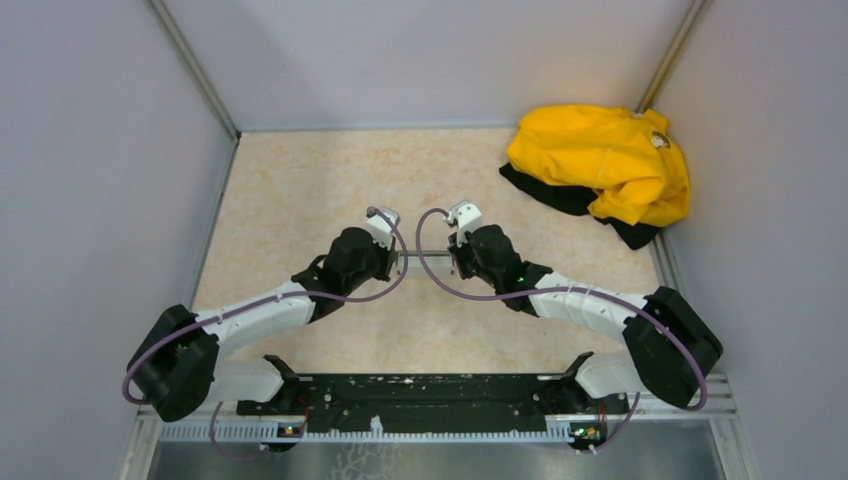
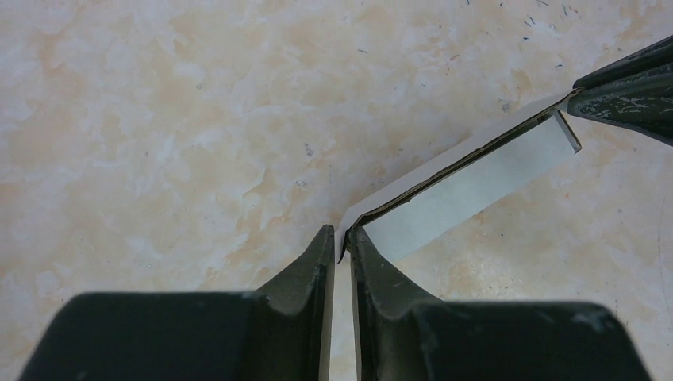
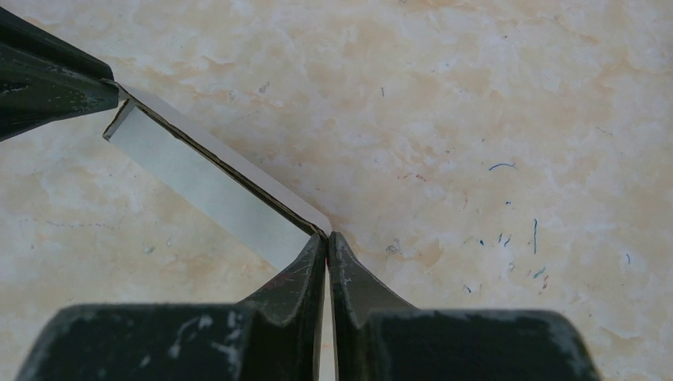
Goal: Fold the paper box
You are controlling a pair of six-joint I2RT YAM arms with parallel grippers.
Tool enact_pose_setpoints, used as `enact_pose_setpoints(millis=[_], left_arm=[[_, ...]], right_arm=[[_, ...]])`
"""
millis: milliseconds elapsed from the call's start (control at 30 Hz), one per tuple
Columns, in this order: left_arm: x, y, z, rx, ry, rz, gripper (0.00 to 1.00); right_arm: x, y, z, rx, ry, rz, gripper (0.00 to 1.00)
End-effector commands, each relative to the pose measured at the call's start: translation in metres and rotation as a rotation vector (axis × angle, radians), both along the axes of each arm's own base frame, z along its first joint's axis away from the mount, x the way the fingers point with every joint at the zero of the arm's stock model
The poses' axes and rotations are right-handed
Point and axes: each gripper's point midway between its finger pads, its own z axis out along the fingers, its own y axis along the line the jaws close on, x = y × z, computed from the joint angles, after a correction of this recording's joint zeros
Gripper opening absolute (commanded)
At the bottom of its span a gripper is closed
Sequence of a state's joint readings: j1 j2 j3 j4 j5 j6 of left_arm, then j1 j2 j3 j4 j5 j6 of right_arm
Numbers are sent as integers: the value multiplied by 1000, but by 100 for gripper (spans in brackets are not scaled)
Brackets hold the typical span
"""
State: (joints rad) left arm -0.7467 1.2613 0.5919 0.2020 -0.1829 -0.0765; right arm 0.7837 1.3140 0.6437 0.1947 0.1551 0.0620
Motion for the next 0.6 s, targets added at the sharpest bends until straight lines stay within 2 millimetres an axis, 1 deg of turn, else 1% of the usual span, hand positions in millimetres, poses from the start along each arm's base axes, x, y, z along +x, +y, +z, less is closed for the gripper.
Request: enact_pose_setpoints(millis=[0, 133, 567], left_arm=[[6, -10, 19, -28, -42, -11, 21], [6, -10, 17, -25, -38, -10, 21], [6, -10, 18, -26, -43, -2, 16]], right_arm=[[8, 15, 22, 61, -53, 17, 7], [8, 15, 21, 61, -52, 17, 8], [7, 15, 22, 66, -53, 20, 2]])
